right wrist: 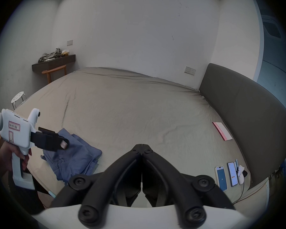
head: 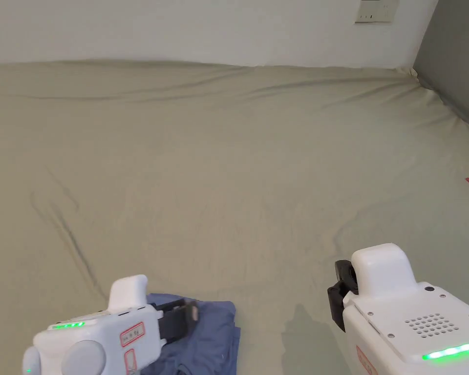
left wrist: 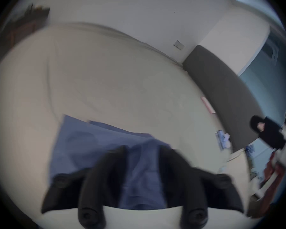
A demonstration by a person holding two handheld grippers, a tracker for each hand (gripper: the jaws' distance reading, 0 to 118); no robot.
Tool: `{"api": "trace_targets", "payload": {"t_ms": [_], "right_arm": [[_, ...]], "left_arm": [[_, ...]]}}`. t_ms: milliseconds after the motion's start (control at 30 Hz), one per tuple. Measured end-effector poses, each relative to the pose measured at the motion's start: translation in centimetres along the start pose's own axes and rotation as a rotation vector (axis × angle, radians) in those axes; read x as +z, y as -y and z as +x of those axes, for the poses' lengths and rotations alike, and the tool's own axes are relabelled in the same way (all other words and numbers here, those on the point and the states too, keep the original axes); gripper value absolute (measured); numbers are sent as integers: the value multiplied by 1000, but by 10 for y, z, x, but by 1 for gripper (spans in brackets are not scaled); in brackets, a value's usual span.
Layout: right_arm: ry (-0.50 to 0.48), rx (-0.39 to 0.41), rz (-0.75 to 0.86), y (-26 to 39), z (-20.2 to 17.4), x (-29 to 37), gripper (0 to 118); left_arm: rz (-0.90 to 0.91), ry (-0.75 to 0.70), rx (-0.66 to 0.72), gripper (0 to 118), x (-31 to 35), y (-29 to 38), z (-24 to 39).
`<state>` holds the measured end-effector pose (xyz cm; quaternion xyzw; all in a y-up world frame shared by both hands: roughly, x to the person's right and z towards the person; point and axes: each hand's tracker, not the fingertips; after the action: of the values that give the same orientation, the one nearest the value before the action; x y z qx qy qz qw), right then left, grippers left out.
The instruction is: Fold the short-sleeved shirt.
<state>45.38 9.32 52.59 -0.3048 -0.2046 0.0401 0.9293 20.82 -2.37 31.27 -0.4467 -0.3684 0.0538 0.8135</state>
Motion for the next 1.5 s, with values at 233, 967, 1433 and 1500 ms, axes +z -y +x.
{"api": "trace_targets", "payload": {"t_ms": [233, 967, 1433, 1500], "right_arm": [[-8, 6, -5, 1, -9, 1, 2], [-20, 3, -33, 8, -10, -16, 2], [-420, 85, -236, 33, -98, -103, 2], [-462, 127, -333, 50, -117, -122, 2]], "left_arm": [[38, -194, -210, 0, -6, 30, 4], [-157, 120, -430, 0, -52, 110, 108], [180, -212, -154, 0, 55, 22, -58], [198, -232, -107, 0, 62, 16, -79]]}}
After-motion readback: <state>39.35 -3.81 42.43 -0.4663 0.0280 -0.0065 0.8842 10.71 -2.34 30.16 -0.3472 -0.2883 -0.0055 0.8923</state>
